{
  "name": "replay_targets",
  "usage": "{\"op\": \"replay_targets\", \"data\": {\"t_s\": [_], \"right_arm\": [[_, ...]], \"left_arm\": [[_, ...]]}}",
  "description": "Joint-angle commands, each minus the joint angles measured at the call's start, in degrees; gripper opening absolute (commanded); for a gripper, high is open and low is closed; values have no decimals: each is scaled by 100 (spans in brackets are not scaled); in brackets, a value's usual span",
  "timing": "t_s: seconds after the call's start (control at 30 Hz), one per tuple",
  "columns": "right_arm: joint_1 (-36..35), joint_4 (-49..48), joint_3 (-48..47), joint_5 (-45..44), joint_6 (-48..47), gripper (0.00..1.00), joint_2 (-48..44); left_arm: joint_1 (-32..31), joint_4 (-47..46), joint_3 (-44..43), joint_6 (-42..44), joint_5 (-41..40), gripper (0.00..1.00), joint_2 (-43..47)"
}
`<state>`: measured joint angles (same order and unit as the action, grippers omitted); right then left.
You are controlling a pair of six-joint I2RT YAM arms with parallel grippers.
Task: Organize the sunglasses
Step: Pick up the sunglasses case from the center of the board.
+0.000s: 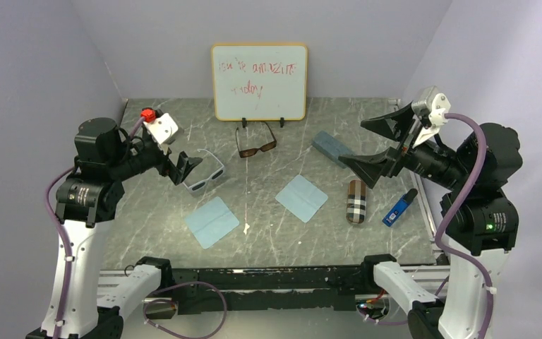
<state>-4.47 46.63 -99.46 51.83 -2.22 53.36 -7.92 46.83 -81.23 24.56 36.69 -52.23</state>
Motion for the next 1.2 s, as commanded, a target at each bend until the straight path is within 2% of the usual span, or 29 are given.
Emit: {"op": "replay_targets", "data": {"t_s": [0.0, 0.2, 0.53, 0.83, 0.97, 1.17], "right_arm": [[-45, -198, -142, -180, -33, 100, -45], [-54, -290, 91, -96, -591, 100, -28], [-54, -1114, 1498, -1508, -941, 100, 113], [-58, -1790, 2405, -2539, -1107, 100, 1081], [-114, -2014, 2537, -2916, -1213, 100, 1750], [-148, -2013, 2462, -3116, -1837, 99, 2794]], "left_arm": [[45, -58, -51, 62, 242, 99, 81], [45, -89, -53, 56, 246, 99, 73], [45, -624, 427, -13, -364, 99, -50], [45, -1151, 1430, 199, -614, 99, -213], [45, -1364, 1923, 221, -282, 99, -175], [45, -1331, 2042, 276, 21, 99, -73]]}}
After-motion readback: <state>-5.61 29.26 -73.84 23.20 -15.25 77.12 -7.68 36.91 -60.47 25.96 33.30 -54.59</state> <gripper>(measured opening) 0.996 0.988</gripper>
